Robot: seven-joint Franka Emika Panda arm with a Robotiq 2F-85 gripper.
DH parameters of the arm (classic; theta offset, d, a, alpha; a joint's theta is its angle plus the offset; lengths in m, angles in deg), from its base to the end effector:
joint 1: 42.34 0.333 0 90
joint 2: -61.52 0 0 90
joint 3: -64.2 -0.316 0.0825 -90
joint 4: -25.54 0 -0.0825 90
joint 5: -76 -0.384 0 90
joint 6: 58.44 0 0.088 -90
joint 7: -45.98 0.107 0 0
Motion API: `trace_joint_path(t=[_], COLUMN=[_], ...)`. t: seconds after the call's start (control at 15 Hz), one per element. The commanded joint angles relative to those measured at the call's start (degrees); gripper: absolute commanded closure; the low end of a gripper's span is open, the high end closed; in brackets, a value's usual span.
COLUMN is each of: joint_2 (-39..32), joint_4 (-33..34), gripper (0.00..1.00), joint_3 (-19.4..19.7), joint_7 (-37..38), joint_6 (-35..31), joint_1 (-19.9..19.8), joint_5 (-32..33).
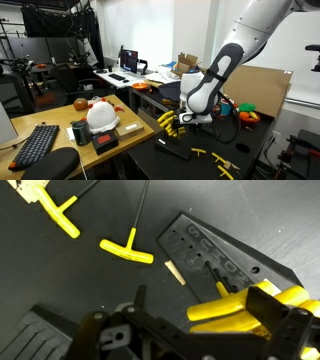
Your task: Pick up the yellow object tool and put on the table
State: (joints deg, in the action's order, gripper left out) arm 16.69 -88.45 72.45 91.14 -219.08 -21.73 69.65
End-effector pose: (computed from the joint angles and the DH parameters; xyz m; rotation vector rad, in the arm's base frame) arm 0.5781 0.1191 0.0714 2.9524 -0.9667 0.1052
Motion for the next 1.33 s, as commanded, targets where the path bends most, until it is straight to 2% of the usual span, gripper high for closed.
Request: trace_joint_path(t=[0.0, 0.47, 0.87, 1.27], joint_2=[0.9, 2.23, 4.29, 7.34], joint_4=[-3.36, -7.11, -10.68, -12.75], gripper=[0.0, 0.0, 0.0, 0.0], joint_3=[2.11, 4.8, 6.19, 5.33], joint_7=[5.68, 11.48, 11.69, 11.09], joint_6=[-3.06, -7.98, -11.92, -11.97], joint_1=[3.06, 7.63, 9.92, 10.84], joint_5=[-0.62, -0.18, -0.46, -0.64])
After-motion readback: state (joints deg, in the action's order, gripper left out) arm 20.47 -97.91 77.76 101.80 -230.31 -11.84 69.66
